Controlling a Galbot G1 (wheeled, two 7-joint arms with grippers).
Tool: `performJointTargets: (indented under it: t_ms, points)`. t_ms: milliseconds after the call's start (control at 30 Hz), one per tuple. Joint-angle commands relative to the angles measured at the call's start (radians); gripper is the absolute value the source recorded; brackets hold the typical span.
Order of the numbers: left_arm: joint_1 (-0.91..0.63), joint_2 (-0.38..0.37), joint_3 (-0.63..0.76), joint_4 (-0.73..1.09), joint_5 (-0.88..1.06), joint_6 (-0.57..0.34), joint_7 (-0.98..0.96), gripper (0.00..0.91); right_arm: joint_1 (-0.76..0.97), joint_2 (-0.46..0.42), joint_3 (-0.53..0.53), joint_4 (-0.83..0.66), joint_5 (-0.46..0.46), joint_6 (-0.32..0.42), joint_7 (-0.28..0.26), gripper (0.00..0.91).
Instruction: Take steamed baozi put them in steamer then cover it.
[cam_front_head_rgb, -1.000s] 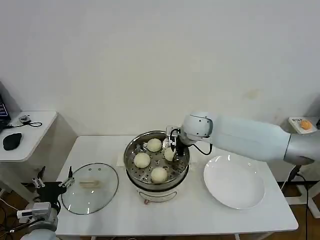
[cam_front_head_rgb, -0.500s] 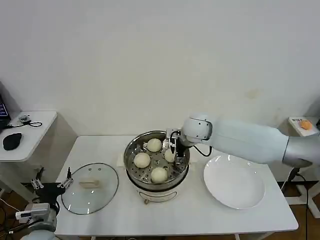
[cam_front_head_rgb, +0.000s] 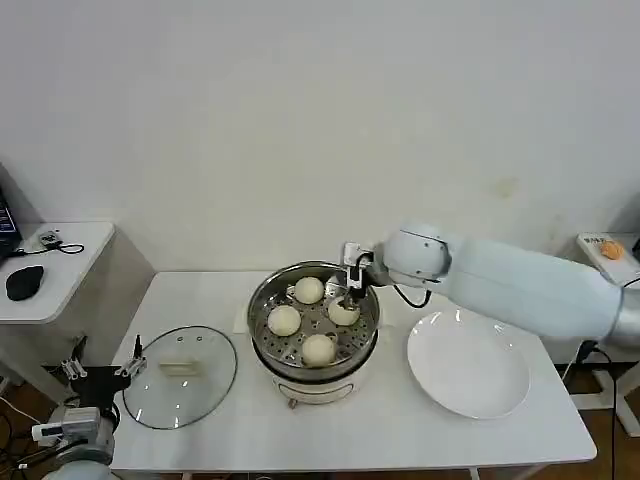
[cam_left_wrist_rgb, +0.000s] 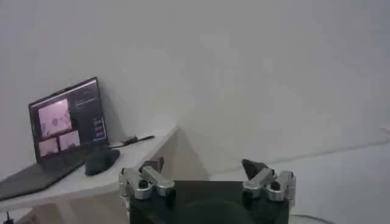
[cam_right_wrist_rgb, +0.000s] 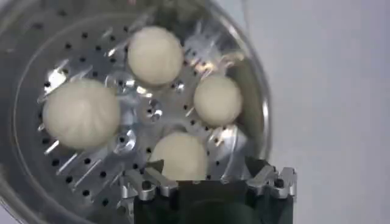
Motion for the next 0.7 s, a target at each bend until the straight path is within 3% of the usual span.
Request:
performJointTargets:
  t_ms: [33, 133, 200, 233, 300, 367, 467, 600, 700]
  points:
    - [0.005, 0.0, 0.0, -0.003, 0.003, -0.003, 0.0, 0.907, -0.42, -0.196, 0.438, 0.208, -0.052, 0.189, 0.347, 0.907]
    - [0.007, -0.002, -0.005, 0.004, 0.002, -0.025, 0.006, 0.907, -0.738, -0.211, 0.728, 0.236, -0.225, 0.352, 0.385, 0.907]
    - [0.007, -0.005, -0.007, 0.012, 0.001, -0.044, 0.009, 0.907, -0.874, -0.187, 0.911, 0.247, -0.279, 0.427, 0.406, 0.907]
    - [0.009, -0.006, -0.007, 0.017, 0.004, -0.056, 0.014, 0.907, -1.011, -0.154, 1.044, 0.256, -0.341, 0.496, 0.413, 0.907]
    - [0.011, -0.007, -0.006, 0.024, 0.005, -0.067, 0.017, 0.907, -1.131, -0.108, 1.147, 0.257, -0.383, 0.566, 0.417, 0.907]
    - [0.014, -0.01, -0.001, 0.038, 0.017, -0.091, 0.016, 0.907, -1.303, -0.013, 1.319, 0.247, -0.445, 0.693, 0.413, 0.907]
    - [0.014, -0.019, 0.01, 0.056, 0.042, -0.128, 0.018, 0.907, -1.461, 0.136, 1.52, 0.213, -0.558, 0.86, 0.351, 0.907]
    - [0.021, -0.032, 0.039, 0.086, 0.185, -0.189, 0.024, 0.907, -1.612, 0.343, 1.757, 0.199, -0.526, 0.951, 0.256, 0.907]
    - [0.032, -0.027, 0.055, 0.111, 0.335, -0.222, 0.072, 0.907, -1.695, 0.431, 1.877, 0.2, -0.453, 0.971, 0.196, 0.907]
